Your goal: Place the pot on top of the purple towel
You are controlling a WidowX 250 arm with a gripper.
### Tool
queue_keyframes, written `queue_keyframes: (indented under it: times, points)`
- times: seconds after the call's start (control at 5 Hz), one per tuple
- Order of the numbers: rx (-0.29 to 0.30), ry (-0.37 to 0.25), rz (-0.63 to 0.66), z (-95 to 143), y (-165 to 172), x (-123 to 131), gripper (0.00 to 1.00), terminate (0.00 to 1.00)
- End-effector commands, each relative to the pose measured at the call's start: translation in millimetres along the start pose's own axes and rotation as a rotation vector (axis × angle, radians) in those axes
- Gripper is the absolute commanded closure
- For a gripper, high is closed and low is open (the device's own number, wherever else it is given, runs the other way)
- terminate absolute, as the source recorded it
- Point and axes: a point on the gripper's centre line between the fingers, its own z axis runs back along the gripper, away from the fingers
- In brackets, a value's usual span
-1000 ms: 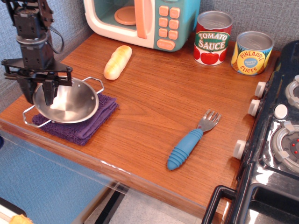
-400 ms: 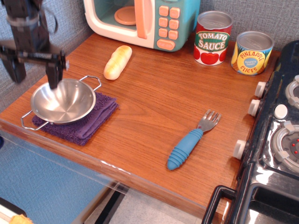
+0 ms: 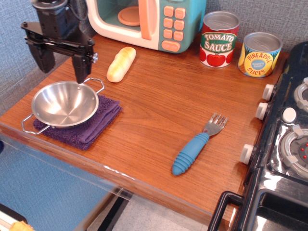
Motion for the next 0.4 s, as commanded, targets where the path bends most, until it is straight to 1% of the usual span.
queue_keyframes:
  times: [0.0, 0.2]
  points:
    - [-0.003, -0.02, -0.02, 14.4, -6.9, 0.7, 0.0, 0.0]
    - [-0.003, -0.02, -0.02, 14.4, -6.9, 0.7, 0.0, 1.0]
